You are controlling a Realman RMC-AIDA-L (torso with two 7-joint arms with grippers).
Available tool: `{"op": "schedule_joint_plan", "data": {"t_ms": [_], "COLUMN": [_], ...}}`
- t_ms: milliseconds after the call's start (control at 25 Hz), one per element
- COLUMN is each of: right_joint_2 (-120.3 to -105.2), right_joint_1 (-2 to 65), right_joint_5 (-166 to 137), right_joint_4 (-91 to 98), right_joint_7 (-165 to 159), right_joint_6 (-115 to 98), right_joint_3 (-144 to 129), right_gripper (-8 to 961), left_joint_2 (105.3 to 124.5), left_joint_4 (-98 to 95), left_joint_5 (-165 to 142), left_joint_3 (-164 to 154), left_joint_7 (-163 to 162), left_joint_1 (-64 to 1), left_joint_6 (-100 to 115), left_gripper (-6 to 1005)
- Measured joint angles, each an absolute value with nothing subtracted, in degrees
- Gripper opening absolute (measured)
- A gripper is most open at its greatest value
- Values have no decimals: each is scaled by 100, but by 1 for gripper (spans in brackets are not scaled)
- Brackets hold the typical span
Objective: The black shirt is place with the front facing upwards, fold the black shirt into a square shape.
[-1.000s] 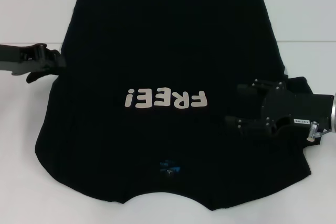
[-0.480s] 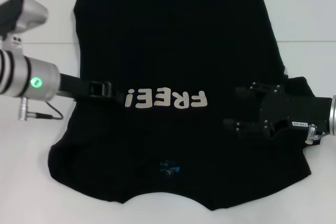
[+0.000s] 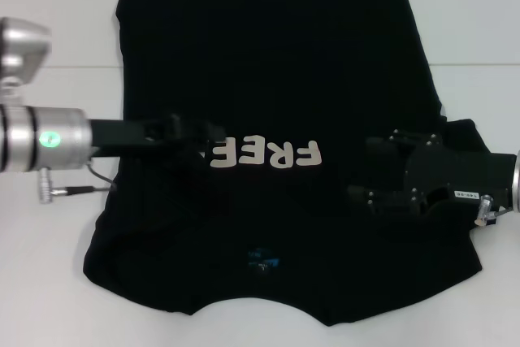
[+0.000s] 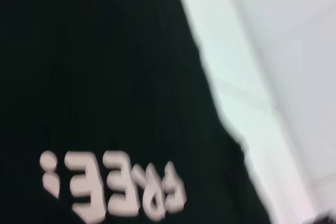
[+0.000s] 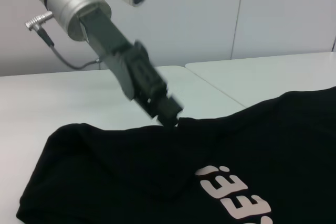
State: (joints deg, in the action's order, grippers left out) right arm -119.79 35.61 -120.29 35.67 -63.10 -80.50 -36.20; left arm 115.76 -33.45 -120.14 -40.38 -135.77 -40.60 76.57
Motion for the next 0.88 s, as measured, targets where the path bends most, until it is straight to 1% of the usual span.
{"op": "schedule_joint_plan", "data": {"t_ms": [160, 280, 400, 680, 880], "right_joint_2": [-11979, -11978, -11979, -11979, -11979], "right_joint_1": [3560, 3559, 3559, 3559, 3552], "right_joint_5": [-12021, -12019, -12017, -12022, -12029], "right_joint_4": [3568, 3566, 3561, 3559, 3559], "right_joint_7": [-6310, -6310, -6310, -6312, -6314], "right_joint_6": [-8037, -8023, -8015, -8002, -7998], "right_joint_3": [-3621, -3620, -3621, -3621, -3621], "right_gripper": [885, 884, 885, 885, 885], "left_joint_2": [11373, 11273, 11277, 11457, 11512], "left_joint_4": [-3095, -2973, -2863, -2787, -2672], "left_joint_5": [-11907, -11962, -11972, -12004, -12015], "left_joint_3": [-3562, -3578, -3578, -3793, -3921], "left_joint_7": [-13807, -14056, -14080, -14020, -13990], "left_joint_1": [-3790, -3667, -3628, -3759, -3905], "left_joint_6": [7284, 6886, 6436, 5348, 4924], "left_gripper": [359, 600, 660, 799, 802]}}
